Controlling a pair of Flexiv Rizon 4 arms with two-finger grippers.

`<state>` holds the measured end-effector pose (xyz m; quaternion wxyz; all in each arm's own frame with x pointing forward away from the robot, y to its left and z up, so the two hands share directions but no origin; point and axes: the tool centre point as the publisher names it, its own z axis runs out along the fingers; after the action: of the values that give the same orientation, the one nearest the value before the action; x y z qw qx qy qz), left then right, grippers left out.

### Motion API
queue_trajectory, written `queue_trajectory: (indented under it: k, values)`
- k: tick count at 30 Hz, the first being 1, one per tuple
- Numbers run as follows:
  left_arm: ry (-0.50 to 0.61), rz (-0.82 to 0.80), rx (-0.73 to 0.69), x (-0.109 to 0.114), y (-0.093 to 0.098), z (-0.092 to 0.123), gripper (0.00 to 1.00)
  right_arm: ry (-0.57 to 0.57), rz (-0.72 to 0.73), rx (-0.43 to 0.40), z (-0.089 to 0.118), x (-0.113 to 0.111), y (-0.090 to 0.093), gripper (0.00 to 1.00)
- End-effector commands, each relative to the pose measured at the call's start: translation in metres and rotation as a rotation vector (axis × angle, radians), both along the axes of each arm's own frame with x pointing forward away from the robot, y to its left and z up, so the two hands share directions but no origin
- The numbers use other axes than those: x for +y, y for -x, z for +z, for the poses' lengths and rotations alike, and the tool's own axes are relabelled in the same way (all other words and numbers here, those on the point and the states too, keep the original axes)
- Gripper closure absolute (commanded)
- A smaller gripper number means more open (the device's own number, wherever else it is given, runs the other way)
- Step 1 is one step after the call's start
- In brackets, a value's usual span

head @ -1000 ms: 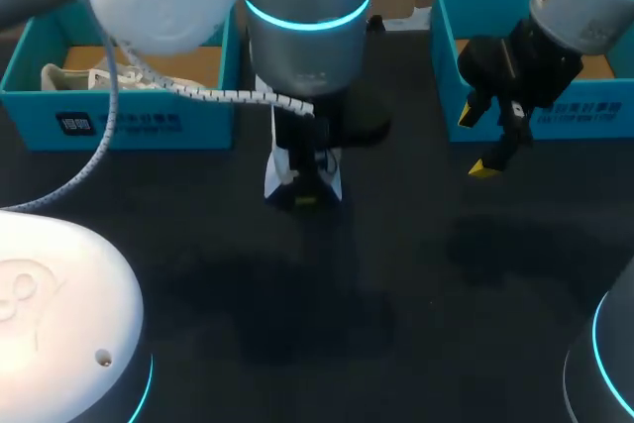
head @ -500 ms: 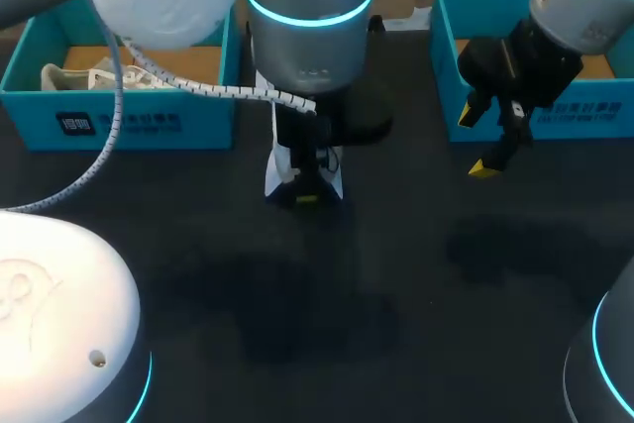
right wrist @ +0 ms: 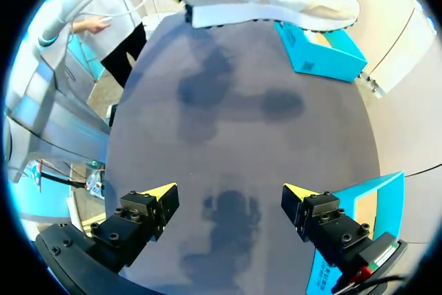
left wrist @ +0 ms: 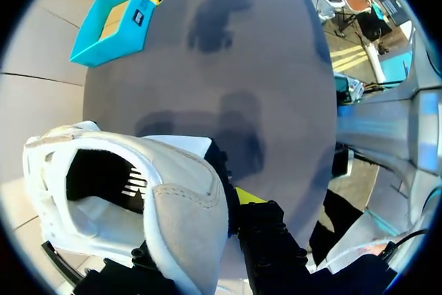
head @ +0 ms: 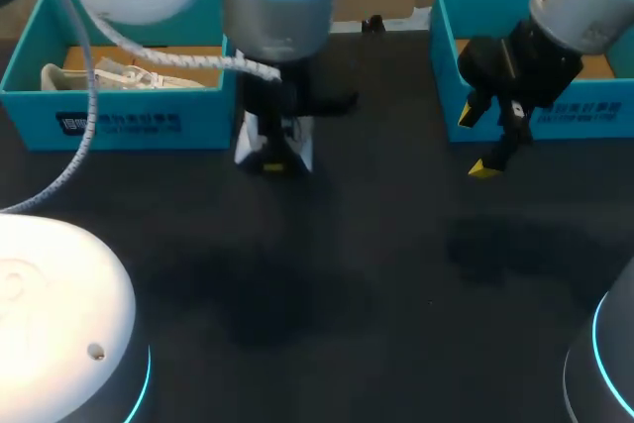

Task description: Take the shoe out of the shoebox, open the shoe tongue, remove and reinsert the insole, then place the shoe into the shoebox

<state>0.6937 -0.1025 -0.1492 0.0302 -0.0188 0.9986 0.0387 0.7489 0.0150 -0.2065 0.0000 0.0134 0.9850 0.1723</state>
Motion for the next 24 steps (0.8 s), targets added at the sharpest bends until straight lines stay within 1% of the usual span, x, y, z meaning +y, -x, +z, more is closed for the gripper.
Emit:
queue_trajectory:
  k: [1, 2, 3, 4, 9, 11, 12, 13, 17, 18, 19, 20, 22, 23, 24]
  values:
    - [0.046, -0.001, 0.013, 0.041, -0.016, 0.006, 1.0, 0.002, 0.0, -0.001, -0.001, 0.0, 0.0, 0.0]
    - [0.046, -0.001, 0.014, 0.043, -0.017, 0.006, 1.0, 0.002, 0.0, -0.001, -0.001, 0.0, 0.0, 0.0]
    - [0.046, 0.002, 0.019, 0.052, -0.023, 0.008, 1.0, 0.002, 0.0, -0.001, -0.001, 0.0, 0.0, 0.0]
    - [0.046, 0.002, 0.02, 0.054, -0.024, 0.008, 1.0, 0.002, 0.0, -0.001, -0.001, 0.0, 0.0, 0.0]
    - [0.035, 0.013, 0.034, 0.095, -0.048, 0.009, 1.0, 0.002, 0.0, -0.001, -0.001, 0.0, 0.0, 0.0]
    - [0.031, 0.009, 0.041, 0.11, -0.055, 0.009, 1.0, 0.002, 0.0, -0.001, -0.001, 0.0, 0.0, 0.0]
    - [0.03, 0.009, 0.041, 0.115, -0.057, 0.009, 1.0, 0.002, 0.0, -0.001, -0.001, 0.0, 0.0, 0.0]
    - [0.022, 0.002, 0.04, 0.126, -0.063, 0.009, 1.0, 0.002, 0.0, -0.001, -0.001, 0.0, 0.0, 0.0]
    - [0.026, -0.014, 0.055, 0.157, -0.082, 0.007, 1.0, 0.002, 0.0, -0.001, -0.001, 0.0, 0.0, 0.0]
    - [0.025, -0.01, 0.059, 0.162, -0.085, 0.007, 1.0, 0.002, 0.0, -0.001, -0.001, 0.0, 0.0, 0.0]
    - [0.031, -0.012, 0.068, 0.173, -0.092, 0.006, 1.0, 0.002, 0.0, -0.001, -0.001, 0.0, 0.0, 0.0]
    - [0.035, -0.011, 0.071, 0.177, -0.096, 0.006, 1.0, 0.002, 0.0, -0.001, -0.001, 0.0, 0.0, 0.0]
    - [0.038, -0.021, 0.067, 0.194, -0.11, 0.007, 1.0, 0.002, 0.0, -0.001, -0.001, 0.0, 0.0, 0.0]
    - [0.038, -0.024, 0.065, 0.198, -0.113, 0.007, 1.0, 0.002, 0.0, -0.001, -0.001, 0.0, 0.0, 0.0]
    - [0.017, -0.047, 0.062, 0.206, -0.118, 0.007, 1.0, 0.002, 0.0, -0.001, -0.001, 0.0, 0.0, 0.0]
